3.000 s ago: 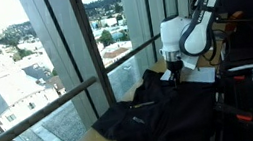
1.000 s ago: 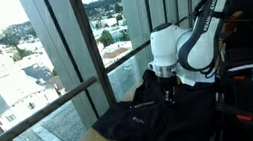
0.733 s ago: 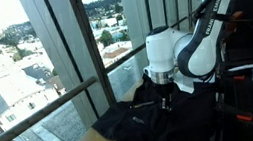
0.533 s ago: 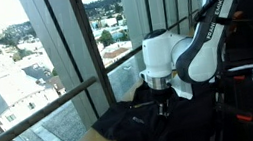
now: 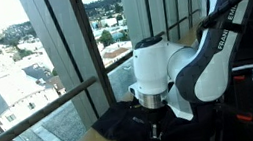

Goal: Close the zip on the black jacket.

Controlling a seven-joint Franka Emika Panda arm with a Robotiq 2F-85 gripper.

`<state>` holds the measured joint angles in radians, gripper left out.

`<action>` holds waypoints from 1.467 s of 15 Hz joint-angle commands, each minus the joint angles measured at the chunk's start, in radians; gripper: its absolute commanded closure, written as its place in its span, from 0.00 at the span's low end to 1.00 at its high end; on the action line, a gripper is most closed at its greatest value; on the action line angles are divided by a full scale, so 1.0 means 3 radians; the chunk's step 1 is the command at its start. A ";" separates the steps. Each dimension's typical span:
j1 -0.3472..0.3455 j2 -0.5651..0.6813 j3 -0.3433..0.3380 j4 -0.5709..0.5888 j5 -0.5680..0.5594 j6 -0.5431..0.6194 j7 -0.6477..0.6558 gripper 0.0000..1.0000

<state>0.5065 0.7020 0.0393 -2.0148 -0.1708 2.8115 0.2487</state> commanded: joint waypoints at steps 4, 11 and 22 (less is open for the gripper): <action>0.0118 0.0197 0.0215 0.0544 0.0072 -0.0239 0.0004 0.97; 0.0225 0.0381 0.0373 0.1007 0.0079 -0.0511 -0.0001 0.97; 0.0210 0.0396 0.0352 0.1002 0.0059 -0.0623 -0.0048 0.97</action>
<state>0.5768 0.8179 0.1352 -1.7326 -0.1702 2.6160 0.2486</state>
